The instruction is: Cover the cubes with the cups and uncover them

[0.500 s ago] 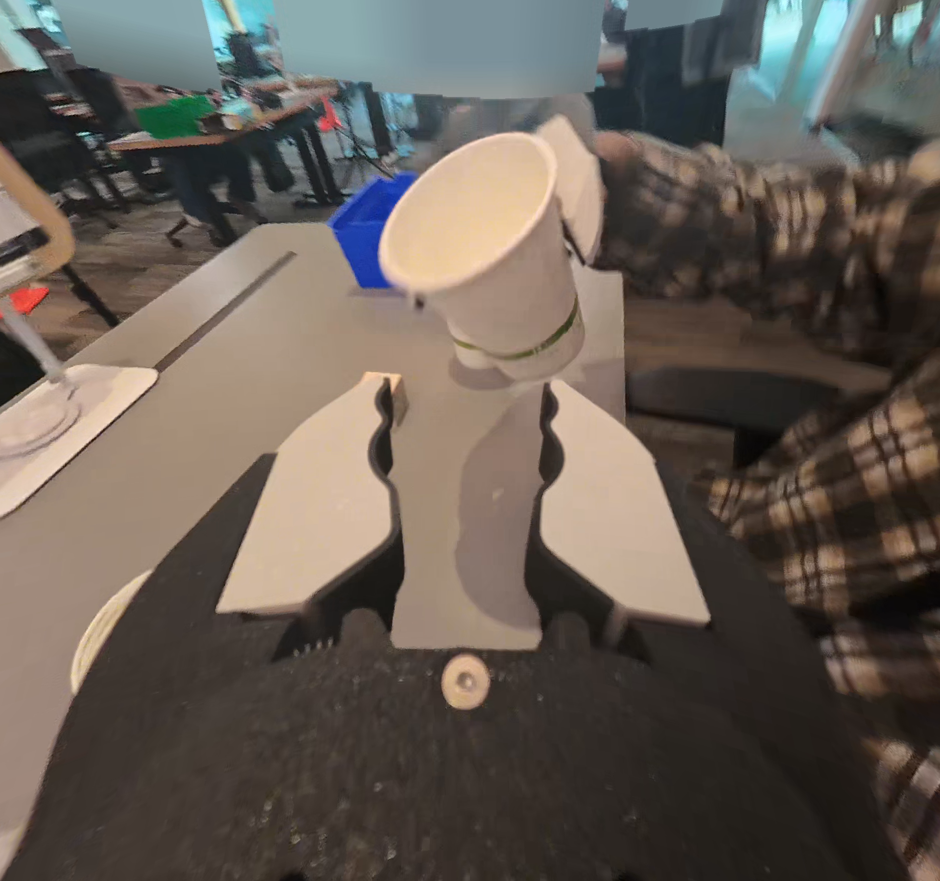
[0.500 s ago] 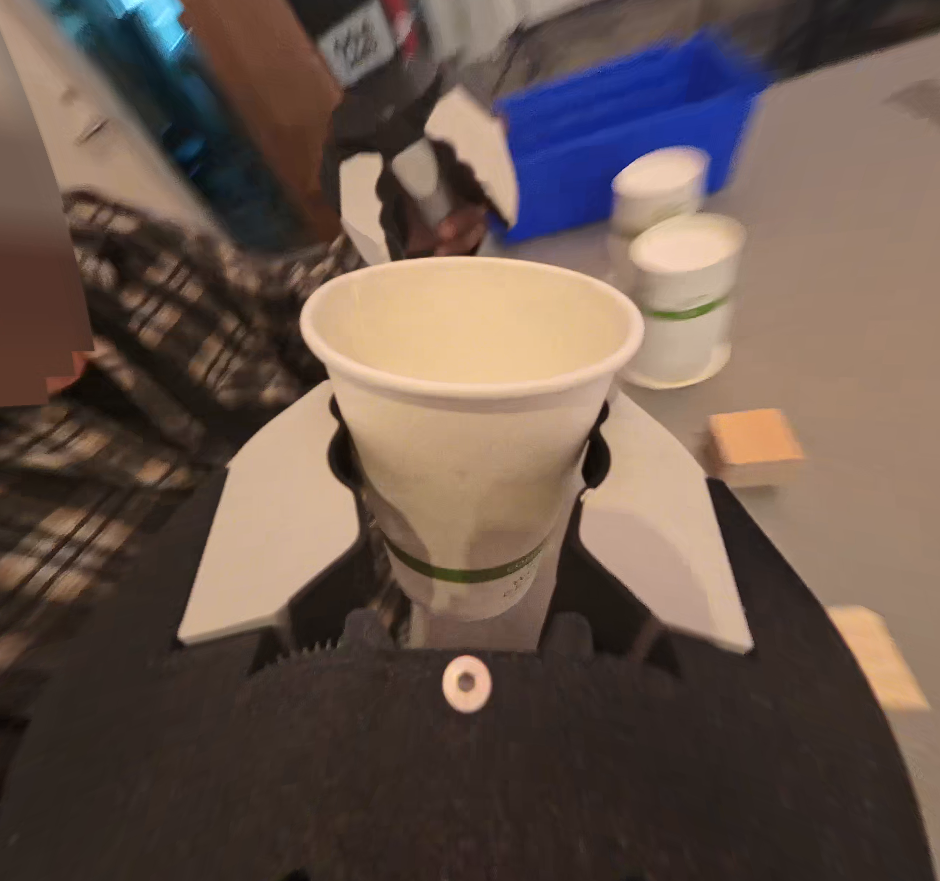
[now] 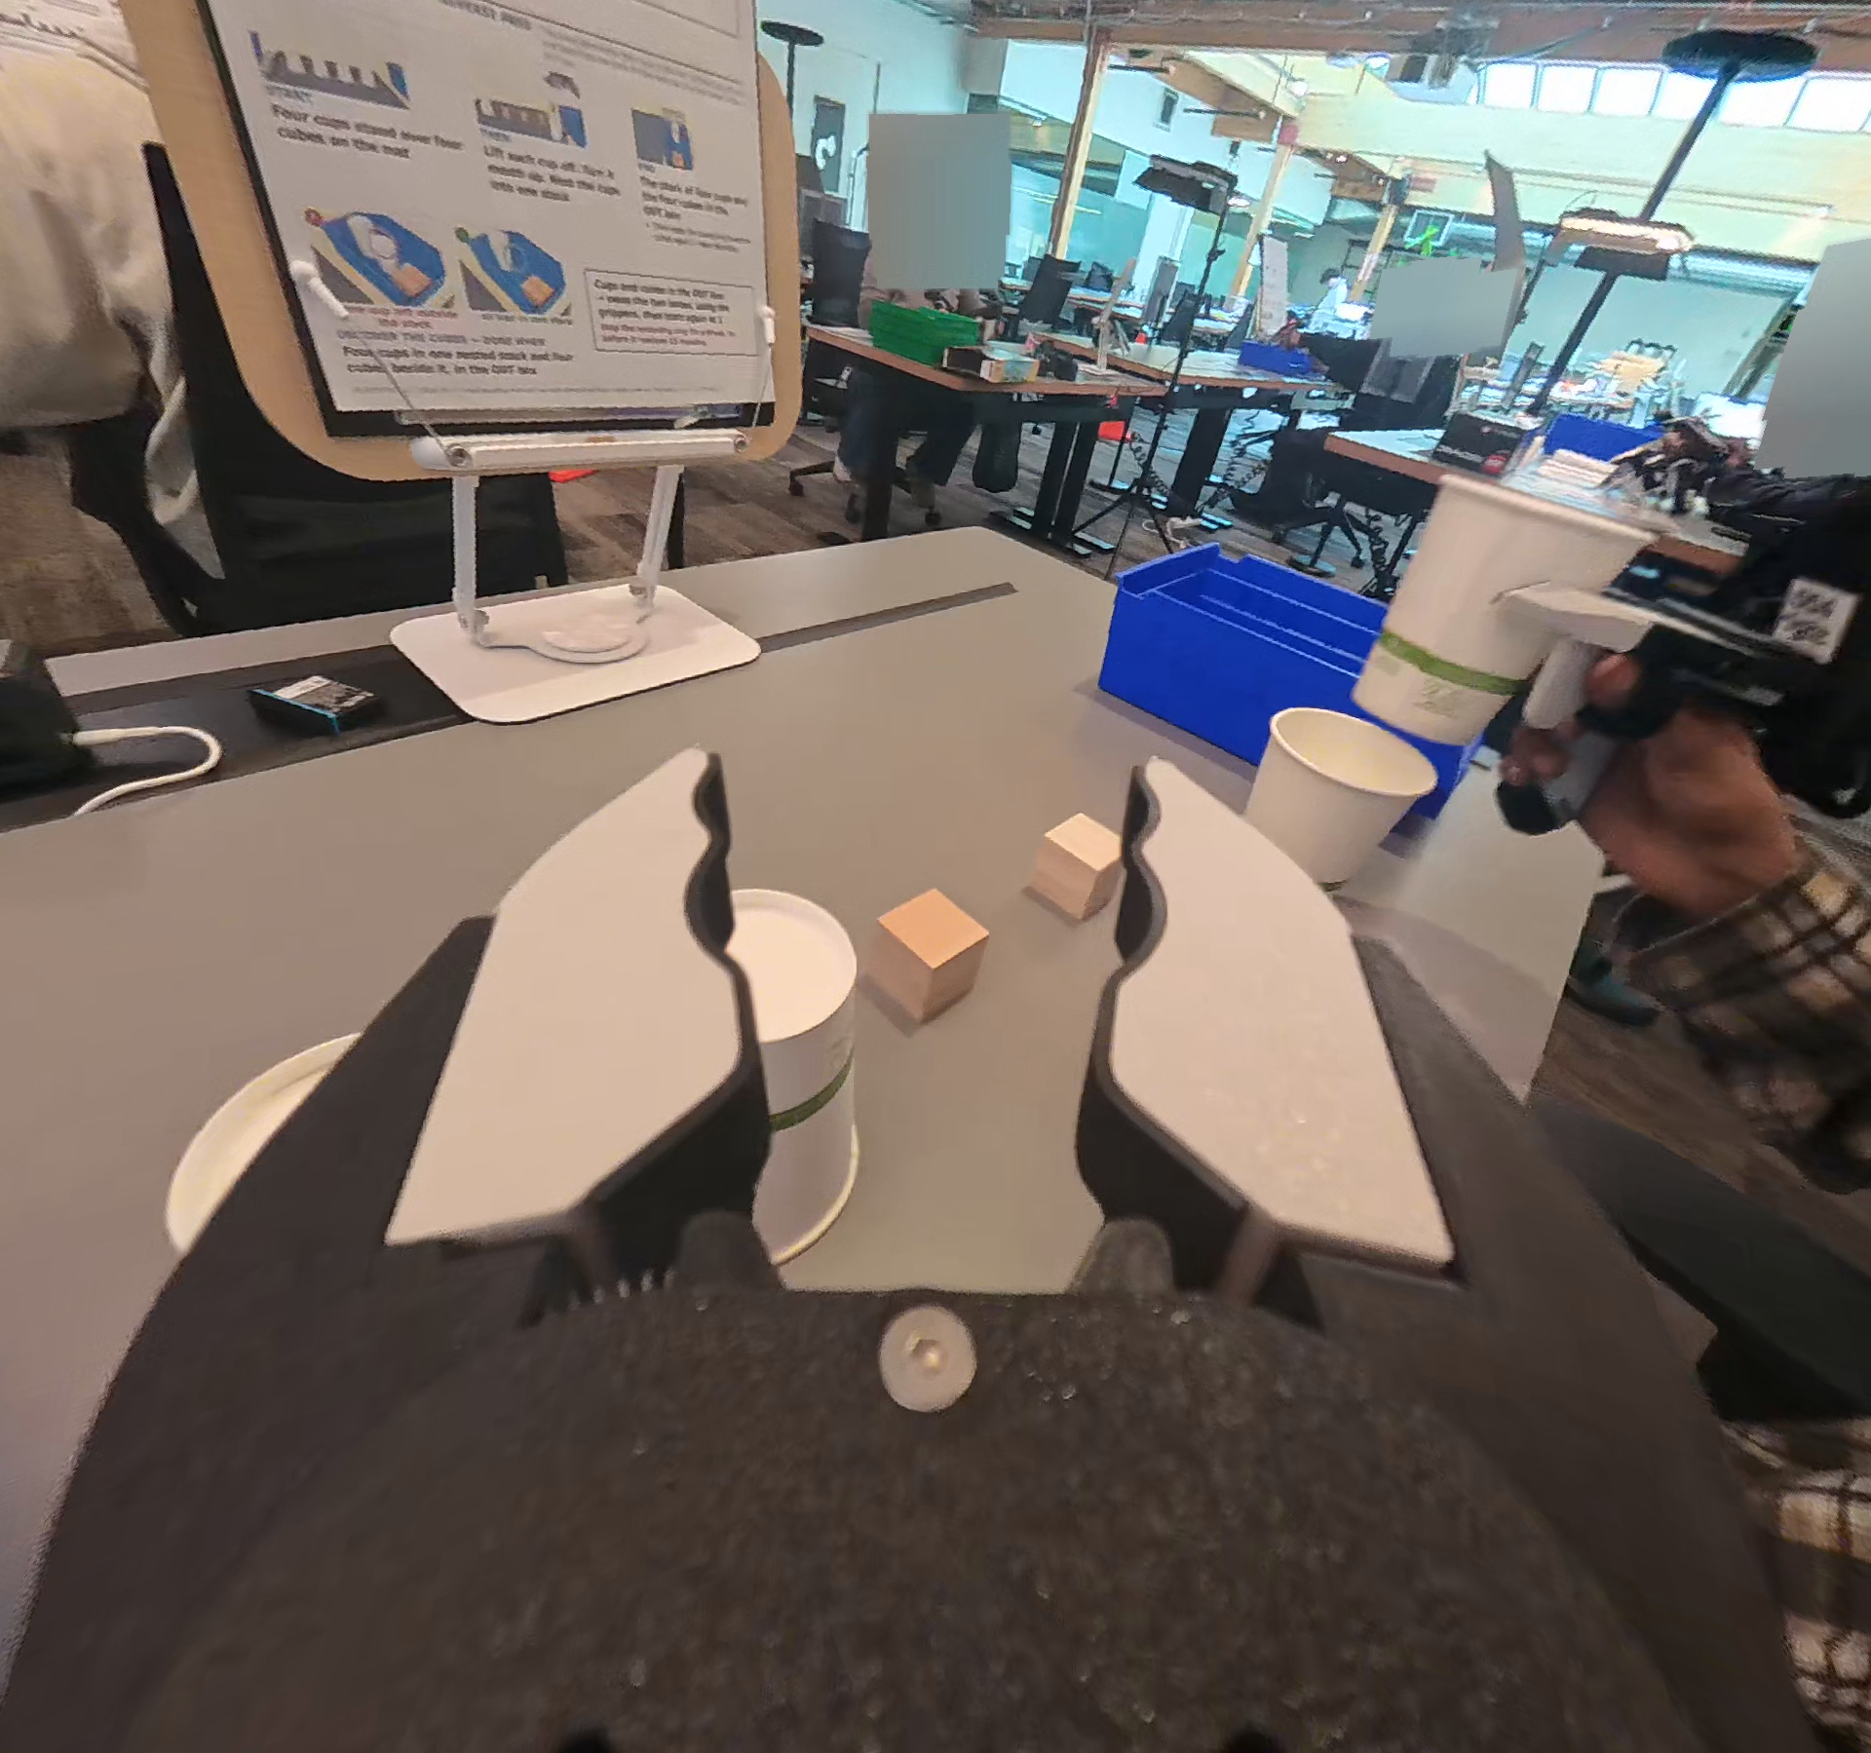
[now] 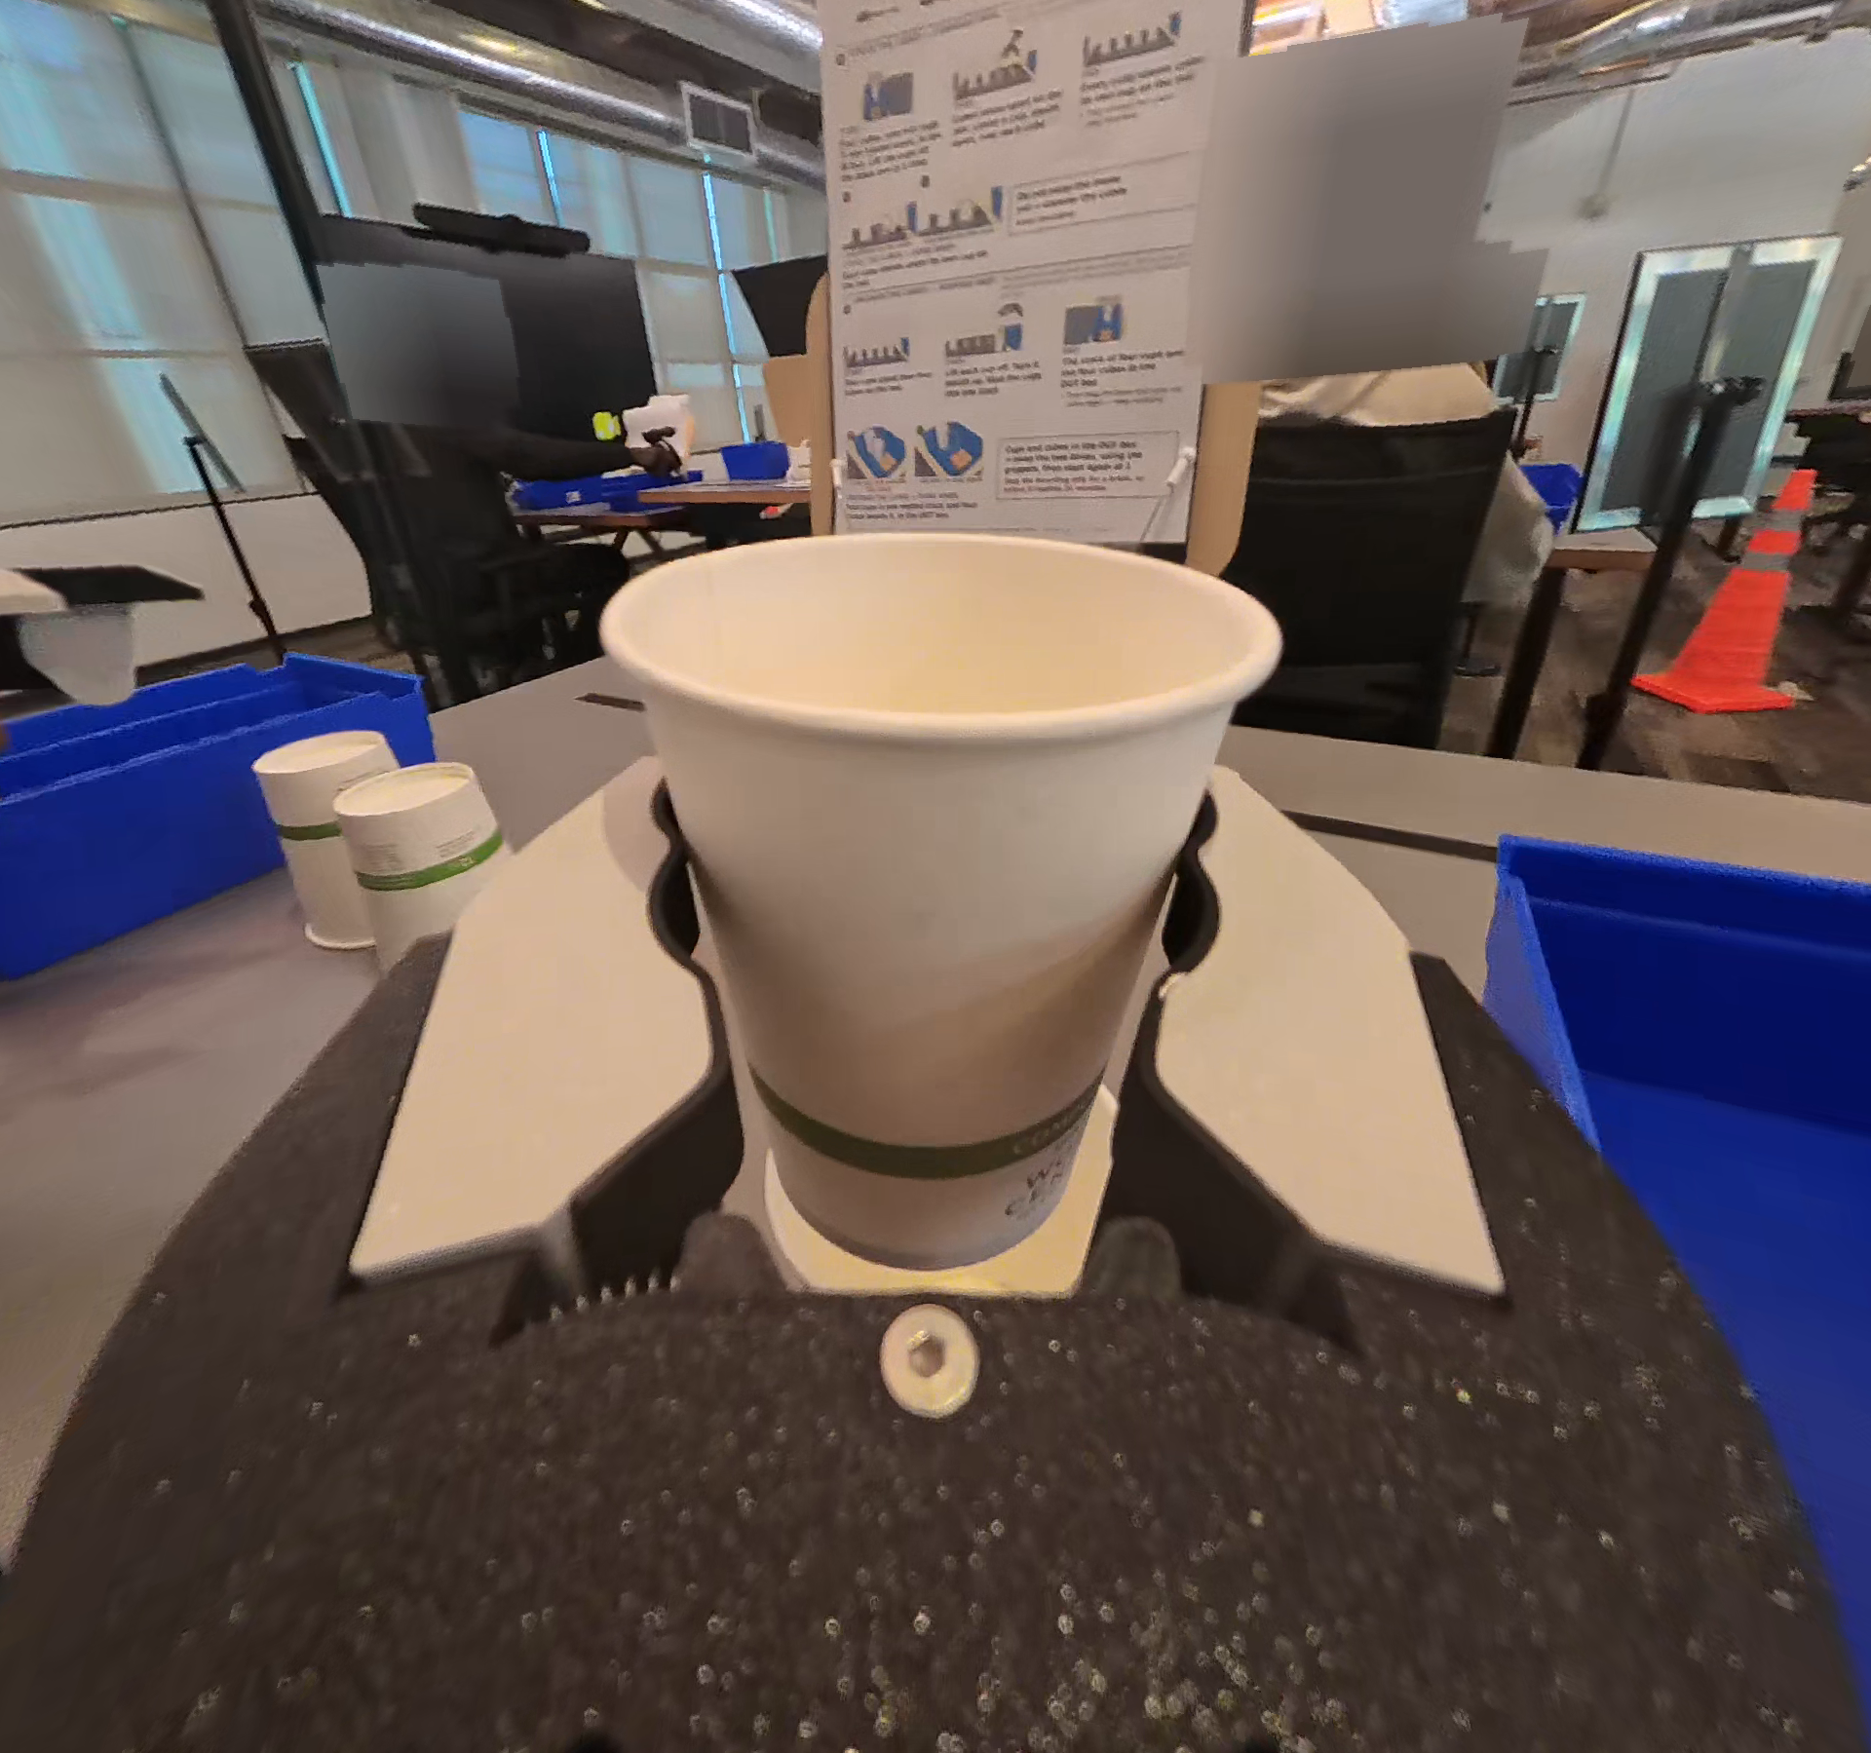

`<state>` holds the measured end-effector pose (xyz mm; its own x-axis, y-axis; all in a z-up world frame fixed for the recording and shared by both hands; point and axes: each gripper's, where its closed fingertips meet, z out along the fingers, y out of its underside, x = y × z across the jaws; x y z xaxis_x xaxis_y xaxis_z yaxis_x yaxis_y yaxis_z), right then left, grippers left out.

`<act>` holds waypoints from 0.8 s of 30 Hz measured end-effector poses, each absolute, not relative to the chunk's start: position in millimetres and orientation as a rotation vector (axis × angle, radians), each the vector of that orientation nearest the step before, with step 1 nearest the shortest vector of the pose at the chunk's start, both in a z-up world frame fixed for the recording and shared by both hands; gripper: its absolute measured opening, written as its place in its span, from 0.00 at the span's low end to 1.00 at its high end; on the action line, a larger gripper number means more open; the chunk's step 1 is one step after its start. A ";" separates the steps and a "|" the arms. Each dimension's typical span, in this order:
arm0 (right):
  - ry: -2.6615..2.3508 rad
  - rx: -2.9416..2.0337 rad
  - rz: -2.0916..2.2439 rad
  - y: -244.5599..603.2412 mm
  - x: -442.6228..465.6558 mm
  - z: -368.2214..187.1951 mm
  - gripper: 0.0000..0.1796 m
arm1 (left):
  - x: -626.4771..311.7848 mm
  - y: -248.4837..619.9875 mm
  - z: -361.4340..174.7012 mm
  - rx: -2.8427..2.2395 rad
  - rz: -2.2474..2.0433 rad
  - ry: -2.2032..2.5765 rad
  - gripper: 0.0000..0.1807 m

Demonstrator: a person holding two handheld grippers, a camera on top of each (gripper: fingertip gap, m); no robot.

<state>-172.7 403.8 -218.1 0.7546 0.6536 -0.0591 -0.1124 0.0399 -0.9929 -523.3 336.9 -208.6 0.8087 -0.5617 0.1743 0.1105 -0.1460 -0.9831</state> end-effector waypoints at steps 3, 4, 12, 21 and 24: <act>-0.445 -1.439 0.606 407.8 -172.0 -231.7 0.51 | -516.7 335.1 -210.6 -1.629 -0.623 0.395 0.40; -0.442 -1.448 0.595 409.3 -172.0 -235.7 0.51 | -515.6 335.4 -211.7 -1.633 -0.617 0.402 0.40; -0.450 -1.488 0.568 420.5 -178.2 -255.3 0.51 | -511.0 334.0 -214.4 -1.643 -0.617 0.435 0.40; -0.518 -1.519 0.475 416.5 -180.1 -273.0 0.71 | -512.9 335.1 -216.6 -1.654 -0.610 0.437 0.40; -0.539 -1.538 0.432 406.8 -173.5 -273.5 0.80 | -516.4 335.9 -216.7 -1.659 -0.601 0.431 0.40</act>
<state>-173.5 406.8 -273.5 0.8130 0.5795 0.0569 0.0702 -0.0007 -0.9975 -516.4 335.9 -216.7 0.7938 -0.5906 0.1453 0.0511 -0.1733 -0.9835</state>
